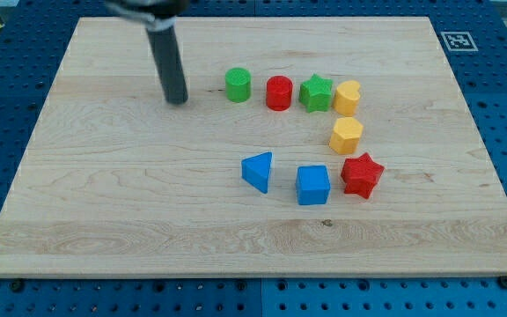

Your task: Slightly push the green circle towards the bottom

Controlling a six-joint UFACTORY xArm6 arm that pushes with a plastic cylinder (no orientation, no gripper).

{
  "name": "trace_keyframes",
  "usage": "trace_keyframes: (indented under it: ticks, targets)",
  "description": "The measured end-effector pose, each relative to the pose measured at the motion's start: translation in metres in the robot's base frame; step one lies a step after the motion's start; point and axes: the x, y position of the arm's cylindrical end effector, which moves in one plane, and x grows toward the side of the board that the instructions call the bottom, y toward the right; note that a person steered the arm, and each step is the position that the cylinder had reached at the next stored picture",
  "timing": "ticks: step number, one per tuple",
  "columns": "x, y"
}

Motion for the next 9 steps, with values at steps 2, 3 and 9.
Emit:
trace_keyframes:
  ticks: [2, 3, 9]
  targets:
    - [-0.057, 0.086]
    - [-0.046, 0.094]
    - [-0.023, 0.086]
